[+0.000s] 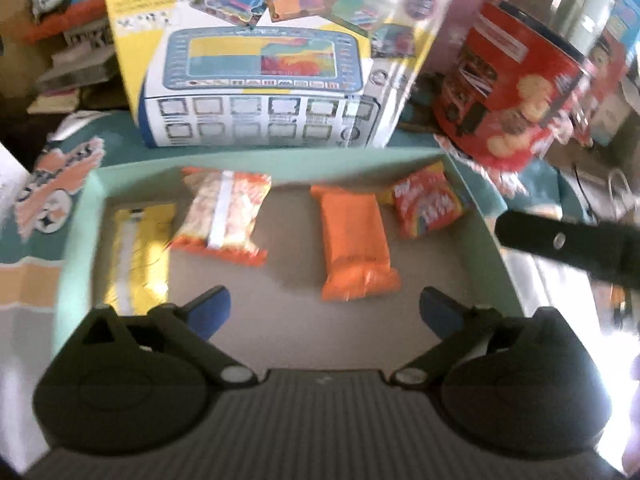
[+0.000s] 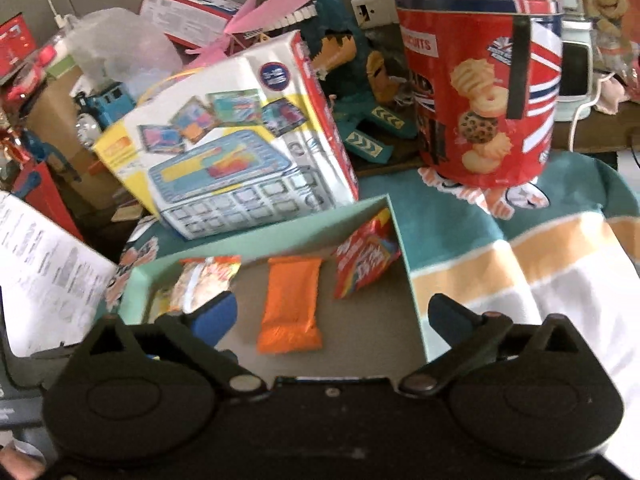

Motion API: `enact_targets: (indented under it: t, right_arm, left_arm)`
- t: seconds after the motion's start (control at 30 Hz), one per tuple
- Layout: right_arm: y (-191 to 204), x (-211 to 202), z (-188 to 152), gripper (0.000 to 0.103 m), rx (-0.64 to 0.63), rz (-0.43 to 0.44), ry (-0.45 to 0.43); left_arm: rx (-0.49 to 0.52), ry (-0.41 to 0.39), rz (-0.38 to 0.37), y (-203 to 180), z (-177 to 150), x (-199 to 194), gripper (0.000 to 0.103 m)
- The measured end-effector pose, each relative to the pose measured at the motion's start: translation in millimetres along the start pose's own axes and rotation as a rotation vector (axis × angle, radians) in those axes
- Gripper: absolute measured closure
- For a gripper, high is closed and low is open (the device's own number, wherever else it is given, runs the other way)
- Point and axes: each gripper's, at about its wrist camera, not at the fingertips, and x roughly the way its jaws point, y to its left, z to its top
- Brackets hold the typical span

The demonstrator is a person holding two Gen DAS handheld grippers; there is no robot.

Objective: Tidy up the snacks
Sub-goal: 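Grasp the yellow-green tube snack with the left gripper while the right grasps the long red-orange pack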

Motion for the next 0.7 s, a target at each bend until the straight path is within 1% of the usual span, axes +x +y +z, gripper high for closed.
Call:
enact_targets:
  t: [0.1,0.2,0.4,0.57,0.67,0.7]
  right_arm:
    - [3.6,-25.2,-21.1,0.000,0.002,0.004,0.003]
    - [3.1,-46.4,-46.1,0.000,0.010,0.003,0.013]
    - [-5.4,-76.4,-102.1,0.000,0.069,0.007,0.056]
    - [-11.0,-87.1,-143.7,0.000,0.149,0.030,0.104]
    - [-11.4,-89.1,-164.0,0.000,0.189,0.055,0.135]
    - [-11.0,-89.6,-169.7,0.000,0.195,0.060,0.145]
  left_arm:
    - [0.022,0.007,-0.001,2.7,-25.5,-19.2,0.000]
    - [0.019,0.016,-0.006,8.9,-55.8,-35.1,0.000]
    - [0.024,0.056,-0.008,17.7,-106.7,-48.7,0.000]
    - [-0.004,0.097,-0.019,20.4,-131.6,-48.0,0.000]
    - [-0.021,0.102,-0.024,19.3,-140.2,-48.2,0.000]
    - [-0.018,0.102,-0.029,17.2,-142.3,-48.7,0.002]
